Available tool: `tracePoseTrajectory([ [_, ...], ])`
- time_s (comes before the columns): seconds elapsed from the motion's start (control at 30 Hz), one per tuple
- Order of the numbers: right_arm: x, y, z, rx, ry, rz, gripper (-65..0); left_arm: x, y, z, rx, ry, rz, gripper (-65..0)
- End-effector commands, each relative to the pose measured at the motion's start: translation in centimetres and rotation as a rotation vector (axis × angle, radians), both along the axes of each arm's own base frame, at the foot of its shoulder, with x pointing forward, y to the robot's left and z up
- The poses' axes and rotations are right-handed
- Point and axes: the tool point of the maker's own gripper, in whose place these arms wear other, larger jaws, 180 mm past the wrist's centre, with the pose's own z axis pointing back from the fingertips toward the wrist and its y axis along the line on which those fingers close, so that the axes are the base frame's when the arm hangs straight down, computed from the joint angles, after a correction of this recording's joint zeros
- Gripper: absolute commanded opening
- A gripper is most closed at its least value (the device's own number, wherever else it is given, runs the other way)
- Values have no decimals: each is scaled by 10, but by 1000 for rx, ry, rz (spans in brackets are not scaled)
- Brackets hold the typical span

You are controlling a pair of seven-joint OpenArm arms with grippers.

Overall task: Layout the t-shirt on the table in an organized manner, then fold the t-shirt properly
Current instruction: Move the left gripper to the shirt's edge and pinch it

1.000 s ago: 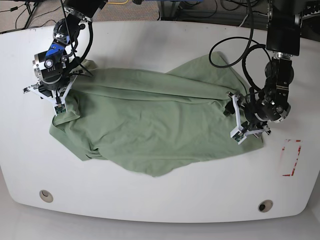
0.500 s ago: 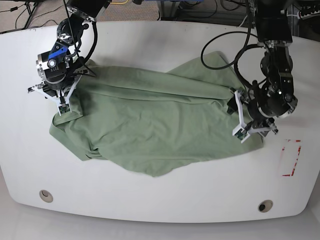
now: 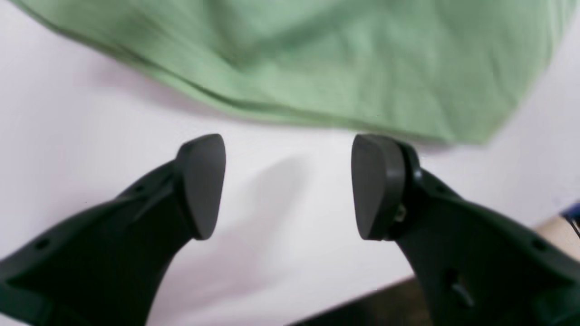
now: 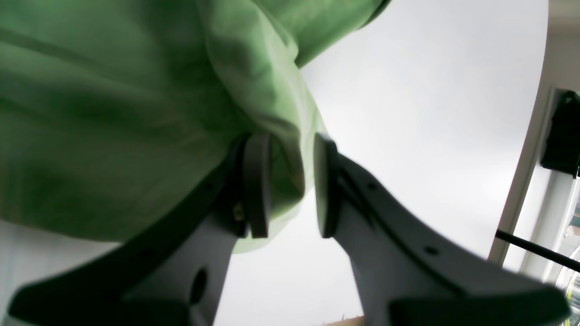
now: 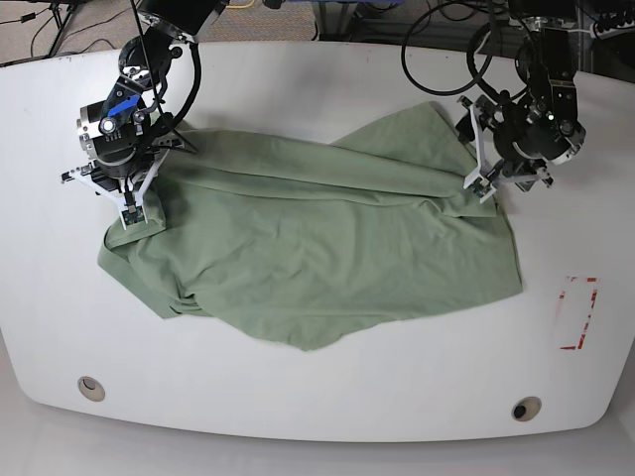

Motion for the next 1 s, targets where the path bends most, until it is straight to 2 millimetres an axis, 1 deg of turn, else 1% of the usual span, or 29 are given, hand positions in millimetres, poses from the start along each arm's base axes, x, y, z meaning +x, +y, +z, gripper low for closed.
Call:
tracePoseTrajectory([
  [0.0, 7, -4, 11, -21, -40, -2, -490, 4, -4, 7, -11, -30, -15, -242],
  [0.07, 7, -4, 11, -21, -40, -2, -490, 3, -11, 5, -21, -24, -37, -242],
  [0.17, 7, -5, 12, -21, -41, -1, -491, 0, -32, 4, -69, -13, -89, -242],
  [0.33, 7, -5, 12, -22, -42, -2, -491, -4, -60, 7, -144, -10, -163, -242],
  [0.47, 7, -5, 12, -21, -42, -1, -491, -10, -78, 4, -151, 7, -230, -243],
  [0.57, 7, -4, 12, -20, -43, -1, -491, -10, -85, 4, -133, 6, -264, -243],
  [0.73, 7, -4, 12, -20, -43, -1, -491, -11, -89, 0, -86, 9, -302, -243],
  [0.97, 7, -4, 12, -20, -43, -1, -493, -20, -103, -5, -66, 26, -369, -243],
])
